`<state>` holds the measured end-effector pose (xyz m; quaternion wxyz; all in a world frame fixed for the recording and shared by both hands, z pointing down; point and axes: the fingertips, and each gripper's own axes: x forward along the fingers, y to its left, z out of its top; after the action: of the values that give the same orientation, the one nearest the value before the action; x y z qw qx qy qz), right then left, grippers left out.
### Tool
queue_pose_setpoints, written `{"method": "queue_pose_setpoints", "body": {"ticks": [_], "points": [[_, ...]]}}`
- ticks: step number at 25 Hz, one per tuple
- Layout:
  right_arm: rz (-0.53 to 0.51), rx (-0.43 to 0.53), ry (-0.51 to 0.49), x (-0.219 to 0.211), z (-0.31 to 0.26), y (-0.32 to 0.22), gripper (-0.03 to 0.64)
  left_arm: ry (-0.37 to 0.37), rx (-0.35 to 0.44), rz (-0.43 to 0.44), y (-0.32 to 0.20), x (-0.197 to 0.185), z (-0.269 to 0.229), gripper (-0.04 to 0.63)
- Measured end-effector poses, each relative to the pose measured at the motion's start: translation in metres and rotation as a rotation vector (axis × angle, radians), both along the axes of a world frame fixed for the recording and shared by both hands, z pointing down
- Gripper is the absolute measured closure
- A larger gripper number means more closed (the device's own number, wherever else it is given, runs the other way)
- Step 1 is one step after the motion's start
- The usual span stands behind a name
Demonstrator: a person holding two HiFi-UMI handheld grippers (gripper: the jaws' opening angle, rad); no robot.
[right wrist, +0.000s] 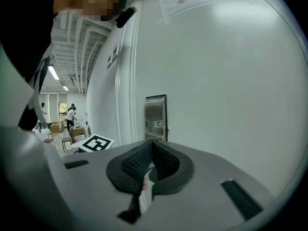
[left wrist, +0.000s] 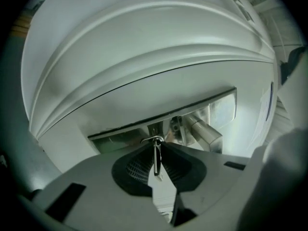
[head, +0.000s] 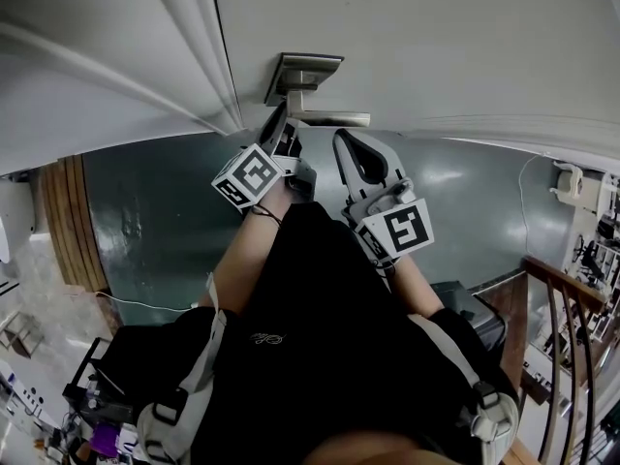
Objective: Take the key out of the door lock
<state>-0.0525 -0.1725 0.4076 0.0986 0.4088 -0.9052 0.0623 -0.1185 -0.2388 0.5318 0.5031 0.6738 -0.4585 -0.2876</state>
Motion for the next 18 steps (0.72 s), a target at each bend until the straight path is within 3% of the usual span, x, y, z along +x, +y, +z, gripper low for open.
{"method": "queue_pose_setpoints", "body": {"ticks": [8,13,18], "points": [[0.001,-0.016,-0.015,0.0000,0.0001,0.0018,0.609,0.086,-0.014,-0.041,0.0006,0.0017,-0.0049,0.535],[0.004,-0.021,-0.023,0.0022,0.0025,0.0028,0.609,0.083,0.000,-0.041,0.0008,0.0030,-0.0030,0.540],[0.011,-0.018,-0.029,0.0055,0.0031,0.0019,0.609,0.139,0.006,-0.059,-0.0004,0.0029,-0.0013,0.555]]}}
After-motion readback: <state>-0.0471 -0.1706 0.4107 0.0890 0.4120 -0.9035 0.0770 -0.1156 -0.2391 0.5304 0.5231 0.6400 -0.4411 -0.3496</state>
